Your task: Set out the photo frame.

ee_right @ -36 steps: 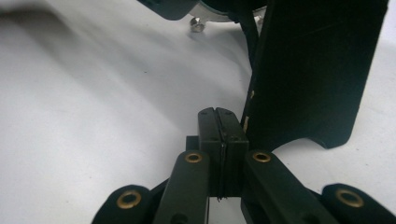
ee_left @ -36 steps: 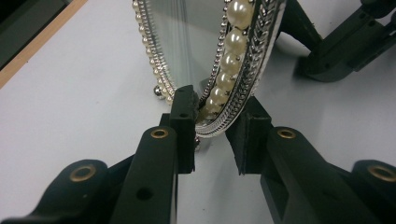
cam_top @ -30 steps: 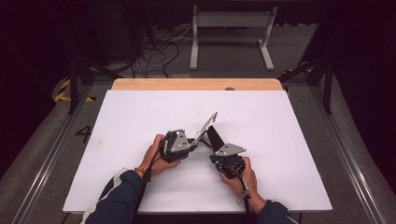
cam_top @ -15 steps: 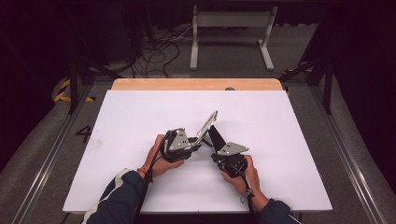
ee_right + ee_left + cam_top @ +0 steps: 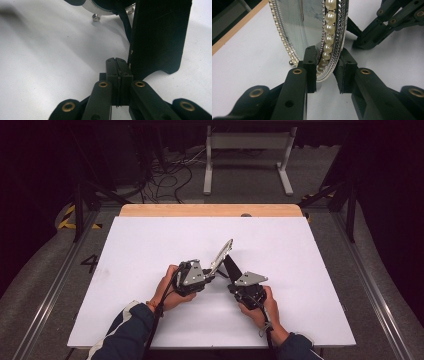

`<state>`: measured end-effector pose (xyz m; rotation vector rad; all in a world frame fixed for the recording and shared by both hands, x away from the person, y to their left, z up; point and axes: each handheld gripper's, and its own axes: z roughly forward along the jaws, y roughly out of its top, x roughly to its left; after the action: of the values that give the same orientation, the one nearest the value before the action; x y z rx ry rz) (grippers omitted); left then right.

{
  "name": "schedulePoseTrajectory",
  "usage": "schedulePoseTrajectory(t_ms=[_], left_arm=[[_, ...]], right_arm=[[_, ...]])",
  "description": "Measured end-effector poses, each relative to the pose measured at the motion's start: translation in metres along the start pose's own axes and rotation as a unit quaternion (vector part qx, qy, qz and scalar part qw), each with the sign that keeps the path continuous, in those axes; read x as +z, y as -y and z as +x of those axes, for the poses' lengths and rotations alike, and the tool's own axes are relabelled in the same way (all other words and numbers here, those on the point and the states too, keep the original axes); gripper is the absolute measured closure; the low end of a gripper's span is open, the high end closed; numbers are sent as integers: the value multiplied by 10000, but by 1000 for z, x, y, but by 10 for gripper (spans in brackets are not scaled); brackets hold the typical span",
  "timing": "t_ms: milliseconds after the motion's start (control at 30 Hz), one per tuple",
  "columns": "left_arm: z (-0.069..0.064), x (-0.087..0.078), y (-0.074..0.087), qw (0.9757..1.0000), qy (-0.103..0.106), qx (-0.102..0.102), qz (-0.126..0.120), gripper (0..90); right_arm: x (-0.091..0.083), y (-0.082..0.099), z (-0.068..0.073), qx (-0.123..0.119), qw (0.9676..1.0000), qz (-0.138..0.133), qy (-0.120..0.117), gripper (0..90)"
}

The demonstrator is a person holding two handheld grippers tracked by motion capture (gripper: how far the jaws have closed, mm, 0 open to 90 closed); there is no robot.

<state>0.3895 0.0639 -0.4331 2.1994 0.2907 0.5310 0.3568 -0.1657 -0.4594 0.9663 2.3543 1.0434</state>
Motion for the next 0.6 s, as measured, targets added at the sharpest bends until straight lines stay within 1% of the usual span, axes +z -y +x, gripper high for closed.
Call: schedulePoseTrajectory(t_ms=[33,133,167,200,233,333,367,400,467,600], left_arm=[[-1,-1,-1,10000,-44,2,38,739],[-4,-3,-4,10000,-19,-21,90,745],[-5,-4,-4,9999,-47,-39,100,747],[-6,-4,-5,9999,-12,-18,108,747],[-7,-4,-5,9999,-22,-47,102,745],[-10,-4,-6,9999,-19,-9,127,742],[-11,-4,-7,9999,-8,20,117,740],[-11,-4,-7,9999,-9,-6,120,739],[-12,-4,-7,9999,-16,10,114,740],[-12,-3,-7,9999,42,-79,64,732]], right_arm=[[0,0,-1,1,10000,7,-12,900],[-1,0,-1,3,10000,0,3,900],[-1,0,-2,10,10000,-7,4,900],[-2,1,-2,7,10000,-2,2,900],[-2,1,-3,10,10000,2,-12,900],[-3,0,-4,-17,10000,23,-42,900],[-3,0,-5,-43,10000,36,-45,900],[-3,0,-5,-57,10000,44,-57,900],[-3,1,-9,-95,9998,3,-152,900],[-3,1,-13,-158,9997,17,-203,900]])
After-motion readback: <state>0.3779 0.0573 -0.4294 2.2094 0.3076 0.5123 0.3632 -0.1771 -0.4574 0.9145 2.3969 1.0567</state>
